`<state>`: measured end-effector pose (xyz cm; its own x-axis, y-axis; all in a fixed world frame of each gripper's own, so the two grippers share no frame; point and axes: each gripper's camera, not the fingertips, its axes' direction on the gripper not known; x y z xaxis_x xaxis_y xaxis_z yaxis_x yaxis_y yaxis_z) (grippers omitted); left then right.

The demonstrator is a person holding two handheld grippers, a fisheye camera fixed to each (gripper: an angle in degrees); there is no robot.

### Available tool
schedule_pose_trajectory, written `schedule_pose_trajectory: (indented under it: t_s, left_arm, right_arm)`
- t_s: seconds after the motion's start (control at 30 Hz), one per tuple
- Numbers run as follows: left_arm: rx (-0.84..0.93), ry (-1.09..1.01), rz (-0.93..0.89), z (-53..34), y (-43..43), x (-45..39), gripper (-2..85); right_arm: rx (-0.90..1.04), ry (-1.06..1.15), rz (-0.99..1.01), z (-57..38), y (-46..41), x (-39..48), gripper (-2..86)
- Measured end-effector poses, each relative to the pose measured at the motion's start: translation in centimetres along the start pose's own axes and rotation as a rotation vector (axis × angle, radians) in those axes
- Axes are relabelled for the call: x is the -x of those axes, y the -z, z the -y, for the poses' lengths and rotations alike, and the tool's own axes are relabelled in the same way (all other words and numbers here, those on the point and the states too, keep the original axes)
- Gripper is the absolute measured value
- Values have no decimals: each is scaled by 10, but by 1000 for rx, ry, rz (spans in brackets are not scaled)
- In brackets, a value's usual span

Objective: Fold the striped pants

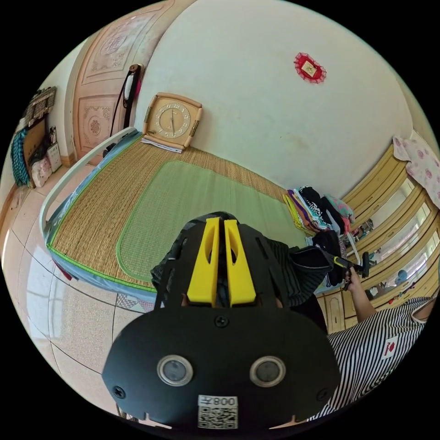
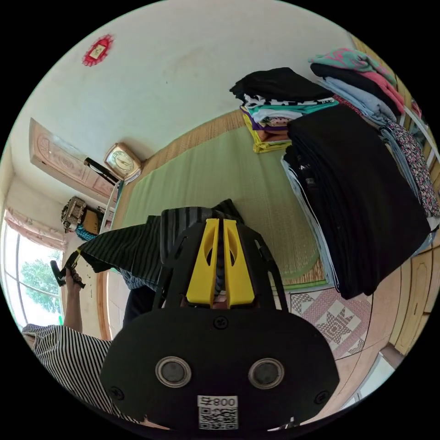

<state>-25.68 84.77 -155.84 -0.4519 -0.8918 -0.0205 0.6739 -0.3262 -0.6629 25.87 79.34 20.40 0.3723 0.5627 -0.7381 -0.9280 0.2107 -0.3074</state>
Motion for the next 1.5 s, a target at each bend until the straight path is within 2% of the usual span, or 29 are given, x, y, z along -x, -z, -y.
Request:
schedule_pose_trajectory:
  t_s: [0.17, 0.23, 0.37, 0.47, 0.57, 0.63, 0.77, 0.83, 0.97, 1.17, 1.5]
  left_arm:
    - [-14, 17, -14, -3, -6, 12, 20]
    - [-12, 6, -5, -2, -8, 12, 20]
    - [-10, -7, -1, -3, -13, 13, 20]
    - [-2, -11, 1, -4, -18, 16, 20]
    - [-3, 5, -10, -6, -22, 23, 19]
    - [-2, 12, -14, -7, -24, 26, 19]
    - [7, -2, -10, -8, -31, 29, 18]
    - [7, 0, -11, -9, -34, 32, 18]
    - [3, 16, -21, -13, -41, 40, 19]
    - [-7, 22, -14, -20, -44, 50, 19]
    - [-120, -6, -13, 1, -32, 58, 18]
  right_arm:
    - [-39, 12, -91, -20, 11, 7, 55]
    - [-87, 87, -131, -23, 21, 34, 91]
    - [-169, 246, -131, -24, 26, 89, 102]
    - [-56, 473, -8, -33, -13, 148, 103]
    - [183, 718, 73, -68, -87, 210, 116]
    - [314, 885, 9, -101, -139, 245, 125]
    - [389, 1028, -63, -129, -179, 266, 120]
    - [399, 1065, -117, -135, -194, 266, 80]
    - [414, 1028, -127, -127, -200, 253, 33]
    - [319, 799, 63, -77, -140, 208, 13]
    - [-183, 310, 403, 15, 41, 62, 10]
